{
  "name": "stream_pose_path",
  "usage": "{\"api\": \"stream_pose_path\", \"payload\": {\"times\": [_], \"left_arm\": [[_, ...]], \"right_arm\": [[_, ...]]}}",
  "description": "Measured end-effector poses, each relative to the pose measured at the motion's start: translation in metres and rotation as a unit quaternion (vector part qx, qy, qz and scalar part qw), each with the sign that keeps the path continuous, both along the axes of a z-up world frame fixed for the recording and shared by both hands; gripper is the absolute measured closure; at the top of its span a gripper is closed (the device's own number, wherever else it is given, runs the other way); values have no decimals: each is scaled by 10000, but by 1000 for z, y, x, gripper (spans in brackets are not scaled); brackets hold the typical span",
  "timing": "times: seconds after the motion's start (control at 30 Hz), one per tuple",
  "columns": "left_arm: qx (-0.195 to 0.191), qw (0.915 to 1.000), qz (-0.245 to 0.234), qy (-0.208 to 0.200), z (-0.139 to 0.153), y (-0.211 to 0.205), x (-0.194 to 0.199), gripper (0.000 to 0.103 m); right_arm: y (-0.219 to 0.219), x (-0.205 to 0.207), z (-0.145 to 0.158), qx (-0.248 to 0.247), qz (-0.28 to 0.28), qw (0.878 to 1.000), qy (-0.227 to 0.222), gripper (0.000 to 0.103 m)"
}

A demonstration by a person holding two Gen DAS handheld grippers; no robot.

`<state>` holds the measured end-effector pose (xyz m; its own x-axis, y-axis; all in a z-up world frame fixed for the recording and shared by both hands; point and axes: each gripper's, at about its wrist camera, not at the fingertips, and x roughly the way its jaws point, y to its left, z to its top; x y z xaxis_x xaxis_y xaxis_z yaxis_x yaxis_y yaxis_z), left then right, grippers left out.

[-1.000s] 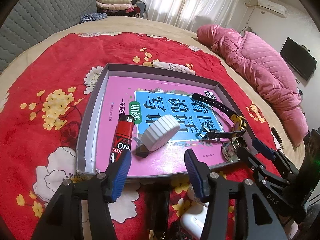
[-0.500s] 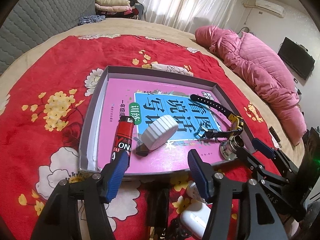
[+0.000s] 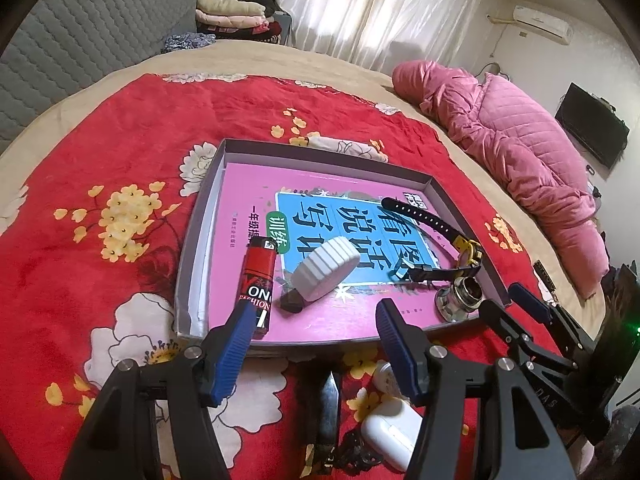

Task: Organize rigid objects
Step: 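Withdraw both open grippers from the box back toward the remaining items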

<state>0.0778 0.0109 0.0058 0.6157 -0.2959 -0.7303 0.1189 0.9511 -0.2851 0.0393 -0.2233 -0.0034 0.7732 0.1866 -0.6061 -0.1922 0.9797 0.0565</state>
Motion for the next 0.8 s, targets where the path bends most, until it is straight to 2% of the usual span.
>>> {"api": "stream_pose_path", "payload": {"times": [0.8], "left_arm": [[19, 10000, -28, -31, 12, 10, -21, 41]], "right_arm": [[5, -21, 27, 115, 89, 9996, -229, 29]]}}
